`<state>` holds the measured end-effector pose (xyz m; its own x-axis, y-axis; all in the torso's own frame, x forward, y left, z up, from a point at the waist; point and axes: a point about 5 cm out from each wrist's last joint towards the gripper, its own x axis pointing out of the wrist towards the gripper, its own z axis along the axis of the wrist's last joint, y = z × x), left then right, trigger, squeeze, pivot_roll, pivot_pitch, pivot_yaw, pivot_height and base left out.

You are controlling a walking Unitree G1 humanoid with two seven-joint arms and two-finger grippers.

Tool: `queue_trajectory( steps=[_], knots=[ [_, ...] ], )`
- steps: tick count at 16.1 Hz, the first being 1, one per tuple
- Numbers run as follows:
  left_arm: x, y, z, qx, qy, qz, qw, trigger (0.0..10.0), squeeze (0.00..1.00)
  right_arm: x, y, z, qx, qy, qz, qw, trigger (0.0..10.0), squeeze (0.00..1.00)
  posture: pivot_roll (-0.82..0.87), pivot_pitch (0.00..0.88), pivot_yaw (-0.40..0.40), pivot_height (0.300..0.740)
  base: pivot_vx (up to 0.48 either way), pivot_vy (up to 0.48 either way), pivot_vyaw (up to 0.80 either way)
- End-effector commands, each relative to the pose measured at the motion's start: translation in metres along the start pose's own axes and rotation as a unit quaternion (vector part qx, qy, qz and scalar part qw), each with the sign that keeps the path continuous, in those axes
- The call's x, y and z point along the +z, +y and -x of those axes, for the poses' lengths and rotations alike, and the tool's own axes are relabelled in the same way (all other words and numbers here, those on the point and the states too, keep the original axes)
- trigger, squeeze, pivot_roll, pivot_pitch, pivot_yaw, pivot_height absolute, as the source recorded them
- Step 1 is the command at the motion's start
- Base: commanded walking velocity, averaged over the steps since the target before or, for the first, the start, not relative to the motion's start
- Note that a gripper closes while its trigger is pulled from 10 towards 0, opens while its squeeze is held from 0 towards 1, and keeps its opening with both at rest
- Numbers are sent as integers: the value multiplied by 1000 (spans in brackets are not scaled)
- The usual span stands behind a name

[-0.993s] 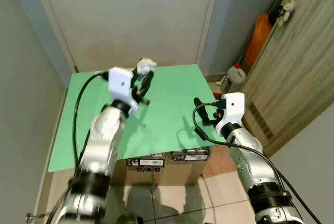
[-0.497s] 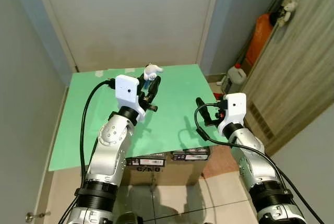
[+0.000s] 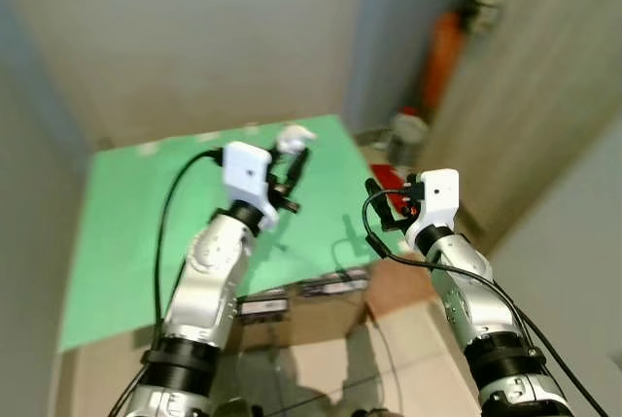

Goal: Hang keys on a hook

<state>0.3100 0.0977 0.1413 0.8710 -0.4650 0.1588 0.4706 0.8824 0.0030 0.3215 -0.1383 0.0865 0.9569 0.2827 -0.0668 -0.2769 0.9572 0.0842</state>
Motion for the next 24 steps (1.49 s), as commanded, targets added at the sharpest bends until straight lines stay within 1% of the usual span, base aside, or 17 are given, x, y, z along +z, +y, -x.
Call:
queue_trajectory(
  steps=[1, 5, 7, 12, 13, 16, 23, 24],
  knots=[
    [7, -6, -1, -20, -14, 1, 1000, 0, 0, 0, -6, 1, -9, 0, 2, 1000, 10000, 0, 10, 0, 11, 740, 0, -480, -781],
    [8, -12, -1, -45, -18, 6, 999, 0, 0, -1, -6, 1, -11, 2, -1, 1000, 10000, 0, 5, 0, 14, 740, 0, -480, -781],
    [8, -13, -2, -48, -19, 4, 999, 0, 0, -1, -6, 1, -12, 3, -1, 1000, 10000, 0, 4, 0, 16, 740, 0, -480, -781],
    [6, -13, -1, -51, -11, -4, 999, 0, 0, -3, -5, 3, -13, 6, -4, 1000, 10000, 0, 1, 0, 20, 740, 0, 0, -776],
    [5, -12, -1, -52, -8, -8, 999, 0, 0, -3, -5, 4, -16, 0, -5, 1000, 10000, 0, 0, 0, 20, 740, 0, 0, -712],
    [3, -13, 1, -56, -7, -4, 998, 0, 0, -2, -6, 5, -17, -4, -4, 1000, 10000, 0, -3, 0, 20, 740, 0, 0, 0],
    [0, -12, 3, -54, 3, -4, 999, 0, 0, -3, -7, 6, -14, -2, -1, 1000, 10000, 0, 6, 0, 8, 740, -295, 371, 0],
    [0, -11, 3, -54, 3, -6, 999, 0, 0, -3, -7, 6, -13, -1, 1, 1000, 10000, 0, 6, 0, 6, 740, 0, 428, 0]
  ],
)
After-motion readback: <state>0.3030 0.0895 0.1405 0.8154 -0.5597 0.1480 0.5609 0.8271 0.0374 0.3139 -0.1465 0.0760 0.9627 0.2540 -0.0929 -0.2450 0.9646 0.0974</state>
